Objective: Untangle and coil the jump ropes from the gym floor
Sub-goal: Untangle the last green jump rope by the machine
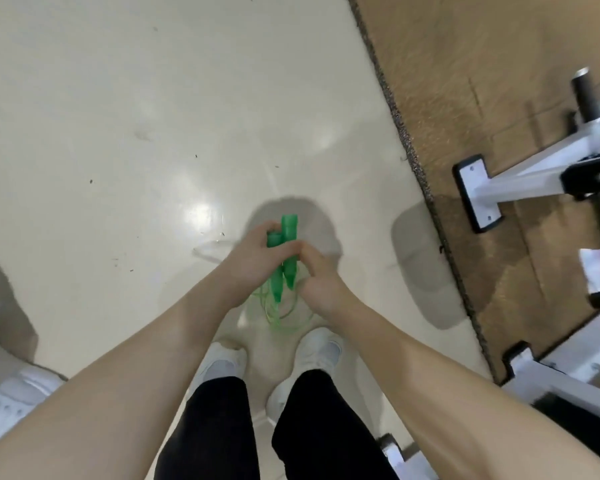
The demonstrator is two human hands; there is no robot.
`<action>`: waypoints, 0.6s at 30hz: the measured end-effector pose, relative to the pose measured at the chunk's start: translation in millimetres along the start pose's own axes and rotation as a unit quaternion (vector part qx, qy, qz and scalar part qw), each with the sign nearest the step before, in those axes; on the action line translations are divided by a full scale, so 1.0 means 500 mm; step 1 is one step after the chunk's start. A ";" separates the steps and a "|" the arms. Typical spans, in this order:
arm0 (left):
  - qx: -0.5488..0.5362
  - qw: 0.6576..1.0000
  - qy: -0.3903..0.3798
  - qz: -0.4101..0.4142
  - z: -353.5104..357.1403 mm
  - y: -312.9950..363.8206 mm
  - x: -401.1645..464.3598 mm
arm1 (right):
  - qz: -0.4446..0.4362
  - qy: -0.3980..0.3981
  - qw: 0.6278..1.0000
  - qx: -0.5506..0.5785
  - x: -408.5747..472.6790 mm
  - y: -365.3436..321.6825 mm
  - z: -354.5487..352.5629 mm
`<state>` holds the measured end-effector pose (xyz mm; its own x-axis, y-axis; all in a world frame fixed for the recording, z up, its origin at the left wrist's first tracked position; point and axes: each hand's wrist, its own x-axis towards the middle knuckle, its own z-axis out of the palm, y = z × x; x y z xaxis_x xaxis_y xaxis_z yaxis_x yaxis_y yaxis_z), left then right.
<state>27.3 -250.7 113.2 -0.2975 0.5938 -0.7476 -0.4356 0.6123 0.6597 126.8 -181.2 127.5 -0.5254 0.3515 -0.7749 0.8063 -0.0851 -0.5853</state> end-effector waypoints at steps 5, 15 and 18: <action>-0.172 0.978 -0.114 0.035 0.028 0.343 -0.236 | 0.032 -0.028 0.983 0.178 -0.255 -0.237 -0.117; -0.170 0.954 -0.206 0.135 0.154 0.869 -0.560 | -0.123 0.147 0.958 0.212 -0.627 -0.612 -0.382; -0.085 0.963 -0.217 0.135 0.231 0.943 -0.583 | -0.167 0.201 0.933 0.247 -0.685 -0.630 -0.453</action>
<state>7.0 -74.9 651.0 -0.0529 0.9037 -0.4248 -0.5368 0.3330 0.7752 114.3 -63.7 631.4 -0.5001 0.7489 -0.4349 0.3391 -0.2928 -0.8940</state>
